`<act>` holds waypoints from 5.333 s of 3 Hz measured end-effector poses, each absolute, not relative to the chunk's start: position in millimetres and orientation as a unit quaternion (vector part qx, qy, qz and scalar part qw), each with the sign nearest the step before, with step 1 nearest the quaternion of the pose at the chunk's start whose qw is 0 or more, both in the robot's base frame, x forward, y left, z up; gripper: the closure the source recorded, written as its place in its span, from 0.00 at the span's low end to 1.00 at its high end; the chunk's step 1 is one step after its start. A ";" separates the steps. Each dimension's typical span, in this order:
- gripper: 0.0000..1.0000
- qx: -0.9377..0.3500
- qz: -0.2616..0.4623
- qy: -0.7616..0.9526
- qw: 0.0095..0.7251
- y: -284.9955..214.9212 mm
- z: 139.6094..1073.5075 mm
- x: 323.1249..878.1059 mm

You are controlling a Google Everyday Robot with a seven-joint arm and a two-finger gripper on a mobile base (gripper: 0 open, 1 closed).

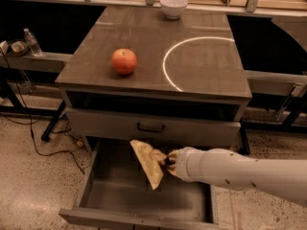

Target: Pick brown chip bag from middle drawer and place on counter

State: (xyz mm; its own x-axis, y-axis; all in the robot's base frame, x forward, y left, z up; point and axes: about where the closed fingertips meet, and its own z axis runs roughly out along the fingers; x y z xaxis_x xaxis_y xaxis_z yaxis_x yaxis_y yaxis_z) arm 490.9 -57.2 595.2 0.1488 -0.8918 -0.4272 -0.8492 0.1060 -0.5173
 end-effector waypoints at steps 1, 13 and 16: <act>1.00 -0.662 -0.086 0.653 0.358 -93.1 634.2 486.3; 1.00 -0.631 -0.436 0.373 0.522 -119.4 1060.6 719.6; 1.00 -0.694 -0.450 0.323 0.461 -189.7 992.1 800.5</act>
Offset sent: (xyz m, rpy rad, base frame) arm -0.0067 -0.0698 0.1855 -0.3000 -0.3203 -0.0954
